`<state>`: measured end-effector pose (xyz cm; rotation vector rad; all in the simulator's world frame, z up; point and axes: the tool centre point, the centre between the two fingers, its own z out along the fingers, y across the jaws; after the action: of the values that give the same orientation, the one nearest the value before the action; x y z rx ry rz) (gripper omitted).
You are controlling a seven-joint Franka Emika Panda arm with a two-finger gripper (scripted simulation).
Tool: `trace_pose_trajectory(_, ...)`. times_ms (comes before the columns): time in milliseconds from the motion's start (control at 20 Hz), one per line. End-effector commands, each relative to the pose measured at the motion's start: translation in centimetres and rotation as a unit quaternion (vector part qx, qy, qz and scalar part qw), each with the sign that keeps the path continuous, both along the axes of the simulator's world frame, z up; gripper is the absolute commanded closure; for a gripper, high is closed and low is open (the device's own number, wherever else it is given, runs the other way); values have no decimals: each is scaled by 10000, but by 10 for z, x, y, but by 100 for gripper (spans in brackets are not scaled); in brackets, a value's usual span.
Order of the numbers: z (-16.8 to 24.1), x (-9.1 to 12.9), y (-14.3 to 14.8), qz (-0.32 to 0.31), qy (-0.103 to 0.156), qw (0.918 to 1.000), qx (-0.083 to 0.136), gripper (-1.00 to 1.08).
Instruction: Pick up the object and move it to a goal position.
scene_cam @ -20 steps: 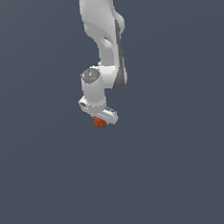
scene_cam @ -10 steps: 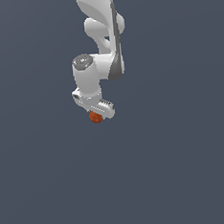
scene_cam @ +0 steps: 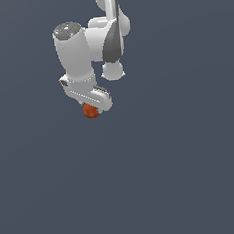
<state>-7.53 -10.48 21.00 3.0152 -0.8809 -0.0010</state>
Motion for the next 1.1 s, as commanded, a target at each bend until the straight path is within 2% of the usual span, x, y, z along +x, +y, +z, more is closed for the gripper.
trace_pose_trajectory(0,27,2,-6,0,-6,10000,-2,108)
trace_pose_trajectory(700,165,19,-41,-1,-3,10000,-4,108)
trace_pose_trajectory(1050,221,27,-55,5,-4,10000,-1,108)
